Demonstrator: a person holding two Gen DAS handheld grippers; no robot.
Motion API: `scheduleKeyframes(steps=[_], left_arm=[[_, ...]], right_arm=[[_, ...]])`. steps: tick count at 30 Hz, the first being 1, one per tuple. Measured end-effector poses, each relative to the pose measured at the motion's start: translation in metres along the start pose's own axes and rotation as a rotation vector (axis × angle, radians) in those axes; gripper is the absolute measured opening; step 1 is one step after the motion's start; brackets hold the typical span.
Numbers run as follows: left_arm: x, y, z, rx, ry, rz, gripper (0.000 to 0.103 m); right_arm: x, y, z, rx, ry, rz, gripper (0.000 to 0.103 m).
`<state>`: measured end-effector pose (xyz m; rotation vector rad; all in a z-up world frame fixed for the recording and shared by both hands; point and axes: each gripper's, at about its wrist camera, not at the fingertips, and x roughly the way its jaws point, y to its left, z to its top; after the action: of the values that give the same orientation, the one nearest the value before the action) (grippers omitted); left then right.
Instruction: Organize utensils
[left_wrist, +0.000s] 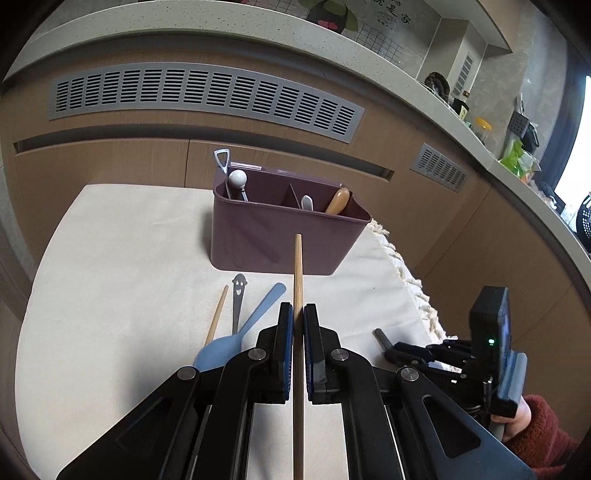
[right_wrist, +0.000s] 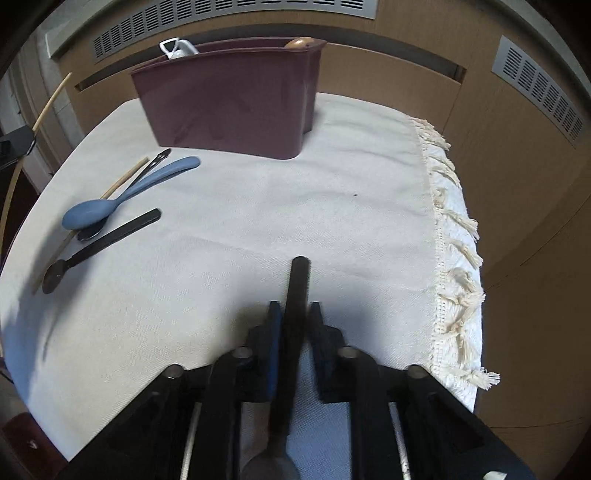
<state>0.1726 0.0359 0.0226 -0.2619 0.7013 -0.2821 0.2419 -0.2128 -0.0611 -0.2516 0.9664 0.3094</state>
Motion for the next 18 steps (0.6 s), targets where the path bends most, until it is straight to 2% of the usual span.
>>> scheduleKeyframes(steps=[5, 10, 18], left_arm=[[-0.004, 0.000, -0.002, -0.005, -0.010, -0.003, 0.005], [-0.007, -0.001, -0.004, -0.016, -0.020, 0.003, 0.005], [-0.007, -0.004, -0.005, -0.016, -0.022, 0.009, 0.005]], right_arm=[[-0.034, 0.004, 0.003, -0.004, -0.106, 0.009, 0.011], [-0.071, -0.003, 0.013, 0.047, -0.214, 0.060, 0.011], [-0.090, -0.001, 0.020, 0.068, -0.286, 0.078, 0.011]])
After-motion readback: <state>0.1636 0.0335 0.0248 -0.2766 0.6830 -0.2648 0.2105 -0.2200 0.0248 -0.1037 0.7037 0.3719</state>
